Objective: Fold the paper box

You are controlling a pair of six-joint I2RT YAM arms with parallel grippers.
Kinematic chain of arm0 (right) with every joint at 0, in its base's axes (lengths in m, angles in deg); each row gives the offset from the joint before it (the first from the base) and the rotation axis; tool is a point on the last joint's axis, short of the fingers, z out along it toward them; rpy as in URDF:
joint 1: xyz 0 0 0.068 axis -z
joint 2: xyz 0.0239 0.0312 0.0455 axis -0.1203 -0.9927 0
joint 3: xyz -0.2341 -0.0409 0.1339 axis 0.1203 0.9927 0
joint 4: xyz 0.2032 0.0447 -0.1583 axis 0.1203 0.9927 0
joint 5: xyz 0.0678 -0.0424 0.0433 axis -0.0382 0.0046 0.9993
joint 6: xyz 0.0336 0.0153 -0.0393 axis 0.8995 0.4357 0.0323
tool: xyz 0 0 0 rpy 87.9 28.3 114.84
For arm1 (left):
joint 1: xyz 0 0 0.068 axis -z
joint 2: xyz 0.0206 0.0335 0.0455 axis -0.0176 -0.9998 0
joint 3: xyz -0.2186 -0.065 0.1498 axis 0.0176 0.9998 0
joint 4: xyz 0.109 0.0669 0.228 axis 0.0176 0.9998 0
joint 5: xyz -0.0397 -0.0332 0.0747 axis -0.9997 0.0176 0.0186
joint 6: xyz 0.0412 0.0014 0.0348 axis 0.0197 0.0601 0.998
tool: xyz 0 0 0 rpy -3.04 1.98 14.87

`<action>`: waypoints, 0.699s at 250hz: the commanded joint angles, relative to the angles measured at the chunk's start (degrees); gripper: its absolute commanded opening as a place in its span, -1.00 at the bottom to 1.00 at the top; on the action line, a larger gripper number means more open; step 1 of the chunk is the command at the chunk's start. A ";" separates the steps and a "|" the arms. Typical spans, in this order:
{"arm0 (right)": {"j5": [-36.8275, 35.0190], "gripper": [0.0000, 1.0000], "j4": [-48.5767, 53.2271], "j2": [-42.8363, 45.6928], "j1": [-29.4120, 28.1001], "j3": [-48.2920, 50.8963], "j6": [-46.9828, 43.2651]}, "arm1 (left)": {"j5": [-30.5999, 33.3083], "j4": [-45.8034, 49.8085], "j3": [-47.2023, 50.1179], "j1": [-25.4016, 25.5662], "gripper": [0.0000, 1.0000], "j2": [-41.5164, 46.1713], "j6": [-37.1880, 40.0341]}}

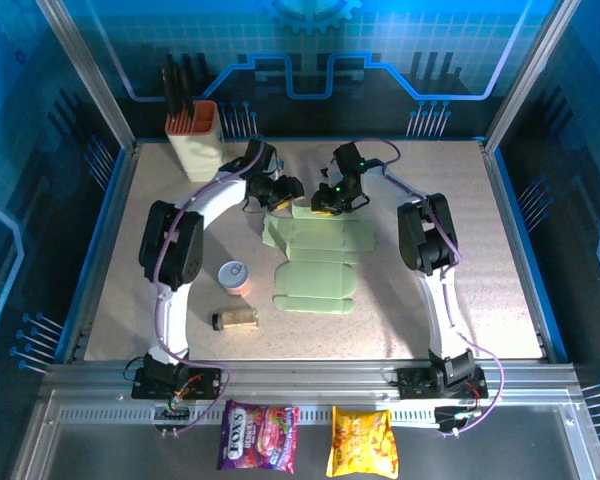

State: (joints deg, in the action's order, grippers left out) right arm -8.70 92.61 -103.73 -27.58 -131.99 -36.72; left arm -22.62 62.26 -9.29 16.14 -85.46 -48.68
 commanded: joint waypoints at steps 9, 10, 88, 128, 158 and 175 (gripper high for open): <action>-0.12 -0.52 2.03 7.42 -0.38 3.01 -1.42 | 2.45 0.16 4.78 -1.93 0.14 8.11 2.82; -0.12 -0.52 2.03 7.54 -0.41 3.17 -1.44 | 2.45 0.17 4.96 -1.93 0.15 8.26 2.86; -0.03 -0.39 1.03 14.48 -1.00 14.99 -4.13 | 2.12 0.32 15.51 -6.17 0.28 12.89 5.77; 0.23 -0.33 -0.54 15.04 -0.95 20.37 -4.25 | 0.36 -0.29 17.42 -6.59 0.29 11.54 6.66; 1.20 -0.26 -2.00 14.39 -1.07 22.36 -4.14 | -1.53 -2.84 19.03 -6.57 0.29 10.49 6.69; 1.29 -0.24 -2.32 13.99 -1.13 22.87 -4.00 | -1.83 -2.99 19.25 -6.58 0.29 9.62 6.89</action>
State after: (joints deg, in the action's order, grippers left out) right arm -8.51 92.07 -90.09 -28.19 -110.07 -40.02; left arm -22.01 60.79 8.61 9.71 -73.92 -43.72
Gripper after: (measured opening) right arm 0.370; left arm 0.644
